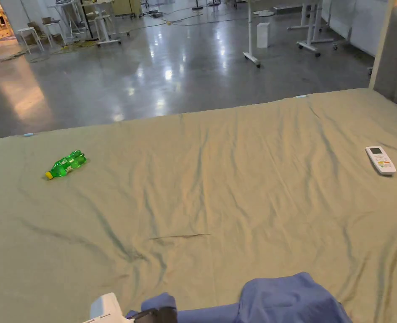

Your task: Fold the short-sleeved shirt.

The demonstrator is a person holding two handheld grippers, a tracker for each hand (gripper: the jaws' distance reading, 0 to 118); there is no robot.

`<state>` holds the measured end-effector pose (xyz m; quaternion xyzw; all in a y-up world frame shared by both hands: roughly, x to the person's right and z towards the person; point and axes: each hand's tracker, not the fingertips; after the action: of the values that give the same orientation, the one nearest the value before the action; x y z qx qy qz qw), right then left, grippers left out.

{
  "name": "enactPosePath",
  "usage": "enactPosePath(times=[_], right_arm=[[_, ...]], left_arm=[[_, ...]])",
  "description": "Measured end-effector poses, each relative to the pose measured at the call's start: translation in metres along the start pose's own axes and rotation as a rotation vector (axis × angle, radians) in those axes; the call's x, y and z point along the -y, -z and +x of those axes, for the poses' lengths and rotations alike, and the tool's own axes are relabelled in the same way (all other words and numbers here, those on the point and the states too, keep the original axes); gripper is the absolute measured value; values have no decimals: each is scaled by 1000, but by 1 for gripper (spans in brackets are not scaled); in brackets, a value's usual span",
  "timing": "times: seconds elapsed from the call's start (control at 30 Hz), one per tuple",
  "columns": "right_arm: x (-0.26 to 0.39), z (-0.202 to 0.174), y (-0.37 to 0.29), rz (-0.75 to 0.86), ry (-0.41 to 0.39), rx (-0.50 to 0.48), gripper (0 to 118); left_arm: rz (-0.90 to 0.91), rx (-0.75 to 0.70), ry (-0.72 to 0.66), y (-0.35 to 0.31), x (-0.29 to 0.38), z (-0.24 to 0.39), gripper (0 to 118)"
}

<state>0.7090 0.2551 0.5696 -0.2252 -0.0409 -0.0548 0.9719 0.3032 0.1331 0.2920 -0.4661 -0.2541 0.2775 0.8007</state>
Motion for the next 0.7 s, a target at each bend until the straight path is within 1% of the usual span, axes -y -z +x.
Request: enactPosePath(times=[0.1,0.2,0.23,0.27,0.3,0.33,0.37,0.4,0.43,0.47,0.5,0.53,0.57,0.6,0.63,0.67,0.7], right_arm=[[5,3,-6,-5,13,22,0],[10,6,-4,-26,33,37,0],[11,6,-3,-32,36,39,0],[12,6,-2,-36,37,38,0],[12,5,-2,-38,38,36,0],[13,5,-1,-41,39,30,0],[13,5,0,-45,37,24,0],[13,4,2,-48,35,21,0],[13,3,3,-50,31,18,0],[13,2,6,-52,31,13,0],[13,2,8,-54,35,4,0],[13,2,10,-57,40,-6,0],[14,1,11,-57,43,-10,0],[14,0,13,-58,46,-11,0],[14,-1,14,-64,47,-14,0],[14,-3,13,-65,45,-15,0],[14,-5,12,-64,36,-14,0]], left_arm=[[-44,40,-2,29,11,22,11],[-79,-27,12,52,13,32,12],[-96,-33,12,57,12,34,15],[-95,-20,14,56,10,32,23],[-60,51,29,52,9,31,41],[34,157,23,38,13,31,73],[102,230,-5,28,10,29,92],[132,257,-46,19,5,27,102],[161,262,-102,9,0,22,102],[189,247,-159,-3,1,1,102],[218,214,-199,-9,1,-5,101],[249,179,-231,-11,5,-12,92],[264,168,-245,-10,9,-18,75],[259,155,-265,-6,19,-18,51],[198,129,-293,4,27,-20,13],[154,121,-300,13,33,-20,6],[117,124,-289,23,40,-18,6]])
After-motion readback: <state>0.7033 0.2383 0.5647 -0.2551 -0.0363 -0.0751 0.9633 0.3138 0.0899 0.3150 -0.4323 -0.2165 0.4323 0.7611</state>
